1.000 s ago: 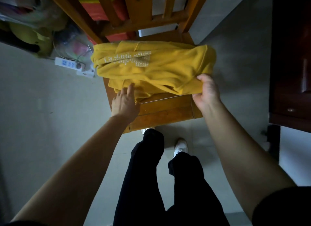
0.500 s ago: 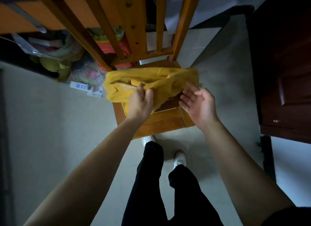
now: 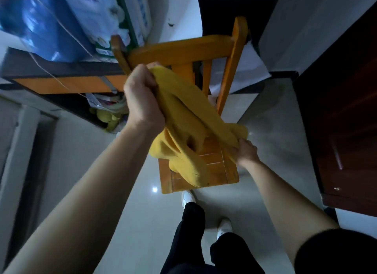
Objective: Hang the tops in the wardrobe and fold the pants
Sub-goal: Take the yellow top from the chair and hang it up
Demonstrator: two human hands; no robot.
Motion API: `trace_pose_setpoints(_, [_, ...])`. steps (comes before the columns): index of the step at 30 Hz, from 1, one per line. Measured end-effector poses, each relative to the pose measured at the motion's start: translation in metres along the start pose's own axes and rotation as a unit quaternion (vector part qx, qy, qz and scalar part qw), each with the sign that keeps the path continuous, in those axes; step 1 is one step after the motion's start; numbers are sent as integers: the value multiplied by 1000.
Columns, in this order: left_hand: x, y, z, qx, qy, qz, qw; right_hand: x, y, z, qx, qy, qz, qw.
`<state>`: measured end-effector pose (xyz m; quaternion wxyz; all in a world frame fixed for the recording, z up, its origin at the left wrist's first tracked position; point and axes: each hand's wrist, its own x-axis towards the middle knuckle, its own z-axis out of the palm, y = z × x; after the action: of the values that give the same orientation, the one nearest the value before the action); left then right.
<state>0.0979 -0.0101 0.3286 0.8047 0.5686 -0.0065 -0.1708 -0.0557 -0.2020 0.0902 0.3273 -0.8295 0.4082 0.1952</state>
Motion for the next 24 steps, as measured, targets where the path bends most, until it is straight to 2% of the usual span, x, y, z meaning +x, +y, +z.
trace_pose_setpoints(2, [12,22,-13,7,12,24,1000,-8,-18,-13,112,27,-9,993])
trace_pose_setpoints(3, [18,29,-21,67,12,58,996,-12,-29,-21,185,36,-1,982])
trace_pose_setpoints(5, [19,38,-33,243,21,120,962,-18,-53,-40,336,39,20,941])
trace_pose_setpoints(7, [16,35,-49,433,24,109,894,-41,-89,-70,447,53,17,893])
trace_pose_setpoints(8, [10,29,-58,531,18,87,842,-57,-106,-87,486,67,-4,871])
trace_pose_setpoints(10, [-2,14,-72,674,-24,39,738,-88,-139,-121,514,85,-96,848])
trace_pose_setpoints(11, [-10,8,-70,694,-45,34,718,-104,-152,-136,500,82,-159,847])
trace_pose_setpoints(14, [-28,3,-46,676,-88,95,725,-151,-182,-167,356,43,-345,867])
trace_pose_setpoints(16, [-37,7,-27,632,-114,142,754,-171,-193,-174,263,25,-404,876])
trace_pose_setpoints(19, [-48,15,-15,505,-87,148,846,-185,-191,-182,244,48,-419,873])
trace_pose_setpoints(21, [-55,21,-15,439,-45,135,887,-182,-176,-188,221,60,-399,888])
trace_pose_setpoints(24, [-70,34,-12,343,-16,66,937,-178,-148,-198,246,-36,-336,908])
